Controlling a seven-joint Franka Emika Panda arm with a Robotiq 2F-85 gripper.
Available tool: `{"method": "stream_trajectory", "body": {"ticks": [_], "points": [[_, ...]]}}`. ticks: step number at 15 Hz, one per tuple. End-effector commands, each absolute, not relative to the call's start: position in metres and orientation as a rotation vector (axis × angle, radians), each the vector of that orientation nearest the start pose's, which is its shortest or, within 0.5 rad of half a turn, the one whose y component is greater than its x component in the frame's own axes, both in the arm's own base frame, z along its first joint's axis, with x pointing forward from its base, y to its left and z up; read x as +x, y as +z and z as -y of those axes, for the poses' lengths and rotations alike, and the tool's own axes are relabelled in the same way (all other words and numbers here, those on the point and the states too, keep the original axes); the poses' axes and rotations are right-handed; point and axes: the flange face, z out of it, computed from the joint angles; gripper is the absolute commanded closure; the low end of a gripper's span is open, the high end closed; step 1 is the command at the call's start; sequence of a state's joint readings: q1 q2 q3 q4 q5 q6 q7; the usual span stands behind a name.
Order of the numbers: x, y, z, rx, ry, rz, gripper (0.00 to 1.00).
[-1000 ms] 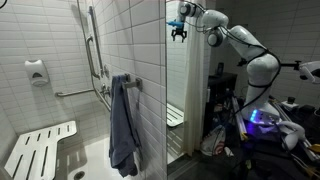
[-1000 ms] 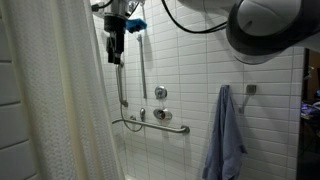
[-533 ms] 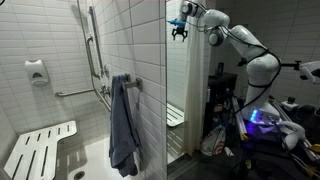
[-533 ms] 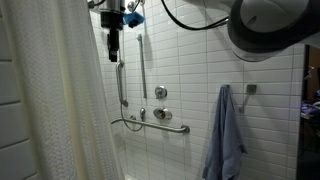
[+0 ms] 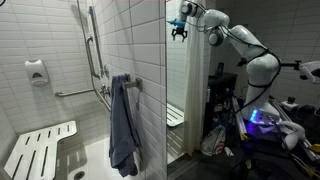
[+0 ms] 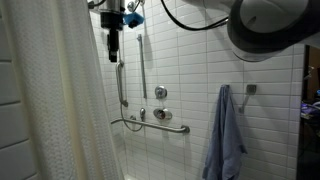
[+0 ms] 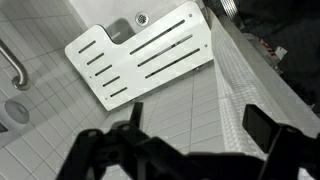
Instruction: Open the shower curtain
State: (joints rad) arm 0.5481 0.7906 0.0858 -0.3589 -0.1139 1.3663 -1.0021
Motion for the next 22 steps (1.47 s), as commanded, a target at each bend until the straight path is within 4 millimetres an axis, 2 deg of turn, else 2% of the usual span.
{"method": "stream_trajectory", "body": {"ticks": [1, 5, 10, 15, 22], "points": [[0.6, 0.644, -0.376, -2.285, -0.326, 2.266, 0.0], [0.608, 0.651, -0.359, -2.403, -0.339, 2.201, 0.0], [0.625, 0.665, -0.318, -2.619, -0.37, 2.048, 0.0], [0.625, 0.689, -0.284, -2.813, -0.416, 1.765, 0.0], [0.621, 0.717, -0.248, -3.006, -0.481, 1.348, 0.0]]}}
